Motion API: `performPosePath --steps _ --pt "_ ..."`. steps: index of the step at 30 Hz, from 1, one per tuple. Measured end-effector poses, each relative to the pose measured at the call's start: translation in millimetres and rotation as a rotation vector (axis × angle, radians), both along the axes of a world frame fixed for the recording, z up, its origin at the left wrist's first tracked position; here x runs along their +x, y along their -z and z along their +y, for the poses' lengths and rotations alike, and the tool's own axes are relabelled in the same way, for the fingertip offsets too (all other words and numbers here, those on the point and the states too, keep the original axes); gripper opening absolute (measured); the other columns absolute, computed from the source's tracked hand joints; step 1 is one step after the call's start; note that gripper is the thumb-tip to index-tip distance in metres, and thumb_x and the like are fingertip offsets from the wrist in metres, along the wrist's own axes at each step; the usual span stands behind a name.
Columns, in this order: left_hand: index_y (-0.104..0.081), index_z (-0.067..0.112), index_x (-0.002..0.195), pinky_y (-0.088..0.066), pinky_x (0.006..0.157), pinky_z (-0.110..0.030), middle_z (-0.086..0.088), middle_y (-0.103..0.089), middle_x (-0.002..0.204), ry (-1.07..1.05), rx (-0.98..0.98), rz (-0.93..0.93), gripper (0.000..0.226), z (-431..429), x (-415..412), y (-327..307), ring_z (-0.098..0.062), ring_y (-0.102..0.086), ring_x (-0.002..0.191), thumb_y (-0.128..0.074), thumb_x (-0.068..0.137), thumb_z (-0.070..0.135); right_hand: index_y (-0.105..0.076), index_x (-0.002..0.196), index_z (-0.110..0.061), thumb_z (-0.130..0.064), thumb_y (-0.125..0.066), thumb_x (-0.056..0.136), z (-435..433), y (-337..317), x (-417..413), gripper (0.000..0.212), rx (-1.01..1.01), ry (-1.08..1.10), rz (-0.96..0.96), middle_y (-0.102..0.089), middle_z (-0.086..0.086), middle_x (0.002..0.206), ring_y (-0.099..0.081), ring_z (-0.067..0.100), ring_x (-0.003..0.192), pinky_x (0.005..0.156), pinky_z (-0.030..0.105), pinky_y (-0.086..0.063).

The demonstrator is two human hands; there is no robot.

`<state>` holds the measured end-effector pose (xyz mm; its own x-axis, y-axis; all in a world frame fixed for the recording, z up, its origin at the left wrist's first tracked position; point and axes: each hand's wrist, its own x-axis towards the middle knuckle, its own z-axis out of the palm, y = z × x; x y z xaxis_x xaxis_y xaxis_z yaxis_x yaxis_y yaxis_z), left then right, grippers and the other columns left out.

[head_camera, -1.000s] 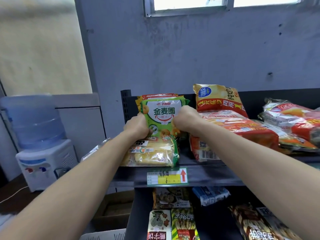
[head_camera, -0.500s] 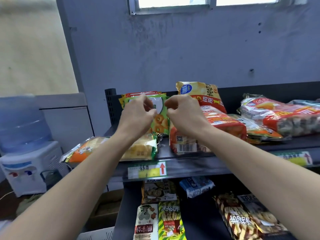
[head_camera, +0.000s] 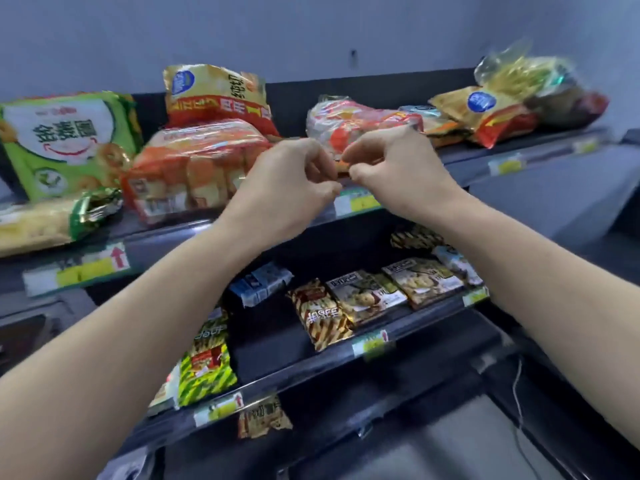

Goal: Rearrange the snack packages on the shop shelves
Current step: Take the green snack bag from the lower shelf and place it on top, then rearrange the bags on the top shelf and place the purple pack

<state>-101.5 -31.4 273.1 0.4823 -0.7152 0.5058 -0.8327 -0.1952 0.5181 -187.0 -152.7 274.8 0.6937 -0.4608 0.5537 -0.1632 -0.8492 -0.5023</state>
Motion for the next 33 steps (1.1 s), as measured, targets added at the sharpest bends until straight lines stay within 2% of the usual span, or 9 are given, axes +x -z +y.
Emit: performPosePath --steps 5,13,18,23,26,33 --pt "-0.063 0.021 0.086 -0.043 0.062 -0.02 0.01 -0.059 0.077 0.055 0.093 0.035 0.007 -51 -37 23 -0.003 -0.051 0.065 -0.067 0.083 0.025 -0.072 0.101 -0.012 -0.008 -0.058 0.084 -61 18 -63 0.023 0.101 0.117 0.041 -0.07 0.001 0.099 -0.061 0.01 0.093 0.081 0.018 -0.042" --pt "-0.061 0.02 0.087 -0.038 0.058 -0.015 0.01 -0.057 0.077 0.099 0.22 0.116 0.007 -127 -87 61 -0.004 -0.052 0.068 -0.066 0.085 0.024 -0.072 0.102 -0.013 -0.008 -0.059 0.085 -133 54 -141 0.022 0.233 0.245 0.125 -0.065 -0.001 0.093 -0.06 0.011 0.092 0.082 0.02 -0.043" --pt "-0.063 0.018 0.089 -0.039 0.059 -0.015 0.005 -0.061 0.086 0.087 0.269 0.17 0.006 -164 -108 81 -0.008 -0.055 0.075 -0.064 0.085 0.023 -0.072 0.101 -0.013 -0.006 -0.057 0.084 -171 68 -172 0.024 0.255 0.327 0.147 -0.066 0.0 0.093 -0.06 0.011 0.092 0.079 0.018 -0.039" --pt "-0.065 0.016 0.093 -0.042 0.06 -0.019 0.002 -0.062 0.094 0.085 0.317 0.192 0.009 -201 -116 93 -0.012 -0.057 0.079 -0.063 0.087 0.022 -0.072 0.1 -0.011 -0.005 -0.056 0.085 -210 81 -186 0.022 0.306 0.377 0.144 -0.069 0.005 0.1 -0.059 0.014 0.09 0.078 0.02 -0.04" --pt "-0.064 0.017 0.092 -0.043 0.06 -0.017 0.004 -0.061 0.093 0.096 0.346 0.198 0.008 -224 -113 101 -0.007 -0.055 0.074 -0.064 0.087 0.022 -0.072 0.101 -0.01 -0.006 -0.057 0.085 -229 88 -188 0.022 0.305 0.417 0.154 -0.07 0.007 0.103 -0.058 0.014 0.09 0.079 0.019 -0.039" --pt "-0.064 0.017 0.091 -0.047 0.069 -0.027 0.002 -0.064 0.093 0.158 0.437 0.218 0.007 -278 -105 117 -0.014 -0.059 0.083 -0.063 0.086 0.022 -0.072 0.103 -0.011 -0.006 -0.057 0.086 -268 93 -177 0.022 0.297 0.446 0.225 -0.068 0.003 0.101 -0.057 0.013 0.091 0.078 0.02 -0.04"
